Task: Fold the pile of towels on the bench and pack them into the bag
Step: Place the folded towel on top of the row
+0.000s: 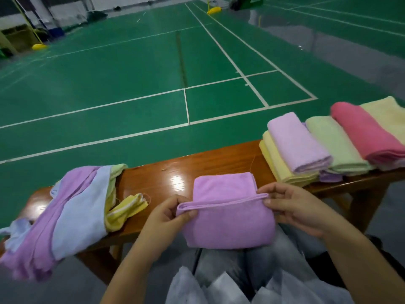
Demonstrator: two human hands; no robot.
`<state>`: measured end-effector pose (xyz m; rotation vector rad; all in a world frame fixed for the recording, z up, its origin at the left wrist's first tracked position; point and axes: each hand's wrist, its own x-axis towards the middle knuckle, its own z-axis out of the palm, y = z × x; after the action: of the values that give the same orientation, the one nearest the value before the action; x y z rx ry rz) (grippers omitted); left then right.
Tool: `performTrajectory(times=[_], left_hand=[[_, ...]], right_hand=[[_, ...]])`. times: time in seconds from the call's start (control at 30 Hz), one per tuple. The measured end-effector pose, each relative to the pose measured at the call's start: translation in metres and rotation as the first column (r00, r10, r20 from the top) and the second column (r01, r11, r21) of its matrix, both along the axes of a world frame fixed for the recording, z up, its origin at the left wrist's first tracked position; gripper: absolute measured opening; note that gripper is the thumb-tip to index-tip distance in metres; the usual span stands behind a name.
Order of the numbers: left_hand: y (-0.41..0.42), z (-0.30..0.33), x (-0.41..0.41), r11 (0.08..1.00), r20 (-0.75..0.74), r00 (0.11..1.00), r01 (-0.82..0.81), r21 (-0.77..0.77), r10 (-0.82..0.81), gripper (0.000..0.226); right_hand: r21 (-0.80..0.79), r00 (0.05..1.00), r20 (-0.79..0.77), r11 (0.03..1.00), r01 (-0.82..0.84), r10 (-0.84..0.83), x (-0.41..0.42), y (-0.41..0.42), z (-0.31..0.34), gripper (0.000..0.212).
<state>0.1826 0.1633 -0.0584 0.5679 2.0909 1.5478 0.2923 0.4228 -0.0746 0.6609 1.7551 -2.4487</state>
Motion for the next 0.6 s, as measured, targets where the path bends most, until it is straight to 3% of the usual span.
performTrajectory(times=[0.2,0.3,0.5,0.6], left_hand=[[0.029,-0.015,-0.026,0.971,-0.086,0.995,-0.067,-0.229,0.048,0.011],[0.054,-0.036,-0.054,0.947,-0.053,0.998,-0.056,-0.315,0.041,0.011],[0.079,-0.077,-0.093,0.830,-0.168,0.985,-0.130,-0.543,0.044,0.017],[0.077,-0.082,-0.097,0.813,-0.155,0.985,-0.148,-0.564,0.072,0.016]], right_hand=[[0.155,0.990,0.073,0.982,0.109,-0.121,-0.033,0.011,-0.018,0.018],[0.345,0.973,0.126,0.928,0.141,-0.194,-0.059,0.016,-0.039,0.015],[0.716,0.957,0.153,0.695,0.065,-0.247,-0.082,0.017,-0.072,0.012],[0.851,0.971,0.133,0.526,-0.008,-0.201,-0.081,0.018,-0.073,0.023]])
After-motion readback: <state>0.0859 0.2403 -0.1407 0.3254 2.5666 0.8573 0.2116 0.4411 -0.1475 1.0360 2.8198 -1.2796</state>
